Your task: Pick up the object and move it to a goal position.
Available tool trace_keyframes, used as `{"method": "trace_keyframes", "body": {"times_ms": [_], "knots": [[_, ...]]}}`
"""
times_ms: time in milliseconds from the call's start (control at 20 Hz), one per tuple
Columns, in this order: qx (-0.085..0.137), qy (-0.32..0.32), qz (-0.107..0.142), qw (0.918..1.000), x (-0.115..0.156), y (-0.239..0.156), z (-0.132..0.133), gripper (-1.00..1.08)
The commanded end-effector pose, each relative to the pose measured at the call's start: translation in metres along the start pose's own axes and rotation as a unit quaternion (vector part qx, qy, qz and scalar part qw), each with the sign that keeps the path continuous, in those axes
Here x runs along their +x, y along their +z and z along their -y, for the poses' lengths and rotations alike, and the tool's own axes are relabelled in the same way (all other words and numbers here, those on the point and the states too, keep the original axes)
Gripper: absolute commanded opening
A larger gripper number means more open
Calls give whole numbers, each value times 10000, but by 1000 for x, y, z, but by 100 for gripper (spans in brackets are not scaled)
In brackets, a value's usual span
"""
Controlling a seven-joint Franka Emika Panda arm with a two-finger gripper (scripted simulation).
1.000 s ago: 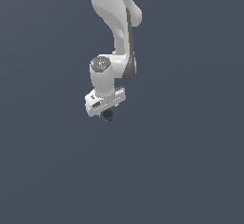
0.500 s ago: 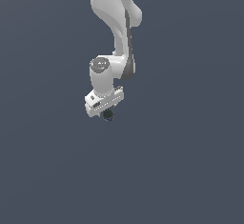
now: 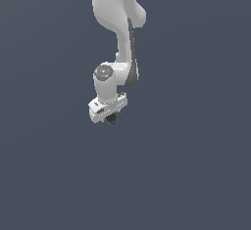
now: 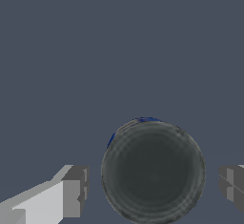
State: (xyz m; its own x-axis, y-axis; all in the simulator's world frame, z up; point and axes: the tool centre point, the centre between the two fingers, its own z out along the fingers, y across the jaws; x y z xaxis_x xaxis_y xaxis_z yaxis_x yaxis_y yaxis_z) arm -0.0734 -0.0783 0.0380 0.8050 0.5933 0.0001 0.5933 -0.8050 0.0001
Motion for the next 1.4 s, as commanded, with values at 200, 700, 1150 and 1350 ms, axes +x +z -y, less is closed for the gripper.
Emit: {"method": "trace_keyframes", "body": {"times_ms": [200,700,1150,1350], "knots": [[1,-9,1,10000,0,22,0,100],[1,-9,1,10000,0,24,0,-100],[-6,-6,-1,10000,0,18,-5,-100],[-6,-6,-1,10000,2,5,-15,-100]]}}
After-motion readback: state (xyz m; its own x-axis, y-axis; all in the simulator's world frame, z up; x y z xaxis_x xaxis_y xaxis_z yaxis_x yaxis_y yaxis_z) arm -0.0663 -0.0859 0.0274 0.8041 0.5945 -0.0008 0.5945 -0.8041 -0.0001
